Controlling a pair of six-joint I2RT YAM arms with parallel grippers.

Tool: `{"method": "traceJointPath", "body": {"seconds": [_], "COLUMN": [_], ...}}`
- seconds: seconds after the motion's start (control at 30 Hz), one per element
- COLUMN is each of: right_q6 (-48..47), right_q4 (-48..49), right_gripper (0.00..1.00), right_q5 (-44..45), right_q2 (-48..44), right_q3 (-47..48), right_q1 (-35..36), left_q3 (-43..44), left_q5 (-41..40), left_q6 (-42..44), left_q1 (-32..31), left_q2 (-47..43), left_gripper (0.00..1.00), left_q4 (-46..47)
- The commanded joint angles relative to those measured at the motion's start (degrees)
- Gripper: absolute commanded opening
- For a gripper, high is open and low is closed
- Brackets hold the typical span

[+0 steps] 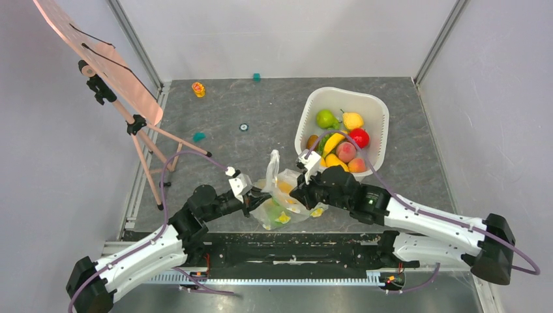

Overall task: Take the fake fruits out of the plastic bag
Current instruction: Adjust the plastic bag at the center of the board.

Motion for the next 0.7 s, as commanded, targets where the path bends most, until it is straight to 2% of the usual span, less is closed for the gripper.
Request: {"method": "traceJointPath", "body": {"seconds": [0.0, 0.27, 0.4, 0.5, 0.67], "right_q6": [1.1, 1.2, 2.0, 2.8, 3.8], "right_q4": [2.9, 6.8, 11.0, 14.0, 15.6], "right_gripper": [0.00, 0.01, 0.03, 0.09, 0.26], "right_q5": [-0.2, -4.3, -7.0, -8.7, -7.9], "right_q2": [2.9, 5.7, 7.5, 8.4, 10.7], "right_q3": [-1.2, -4.6, -6.4, -7.7, -7.8], "right_q1": [0.3, 0.8, 0.9, 0.9, 0.9], "left_q3": [-0.4, -0.4, -0.3, -0.3, -1.0], "left_q5": [-0.3, 0.4, 1.0, 1.8, 2.3], "left_q6": [2.5, 2.2, 0.9, -1.0, -4.9], "left_q1": [-0.4, -0.6, -0.7, -0.7, -0.7], "left_q2": [-0.8, -0.1, 0.0, 0.1, -0.1], "left_gripper": [0.06, 0.22, 0.35, 0.43, 0.45], "left_q4": [2.5, 2.6, 2.6, 2.6, 2.6]}}
